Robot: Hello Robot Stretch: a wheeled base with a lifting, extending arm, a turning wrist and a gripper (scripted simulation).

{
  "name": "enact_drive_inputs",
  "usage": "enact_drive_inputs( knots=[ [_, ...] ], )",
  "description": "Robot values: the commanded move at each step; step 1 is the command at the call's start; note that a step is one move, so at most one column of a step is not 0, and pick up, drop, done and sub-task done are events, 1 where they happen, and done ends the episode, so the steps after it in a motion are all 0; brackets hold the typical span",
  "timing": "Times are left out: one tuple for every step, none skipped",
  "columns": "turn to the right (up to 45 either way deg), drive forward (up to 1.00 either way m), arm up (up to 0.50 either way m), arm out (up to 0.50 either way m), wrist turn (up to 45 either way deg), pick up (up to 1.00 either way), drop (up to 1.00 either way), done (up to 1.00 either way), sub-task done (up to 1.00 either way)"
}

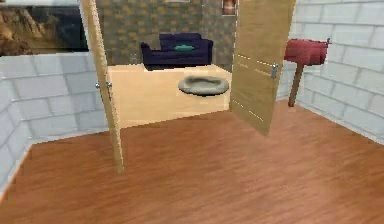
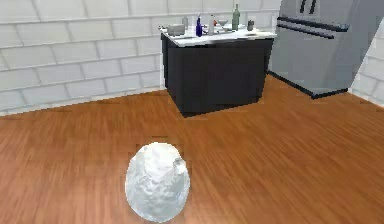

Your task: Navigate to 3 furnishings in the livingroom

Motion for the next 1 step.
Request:
enact_drive_inputs(
  knots=[
    [0.0, 1.0, 0.0, 0.0, 0.0, 0.0, 0.0, 0.0, 0.0]
  ],
)
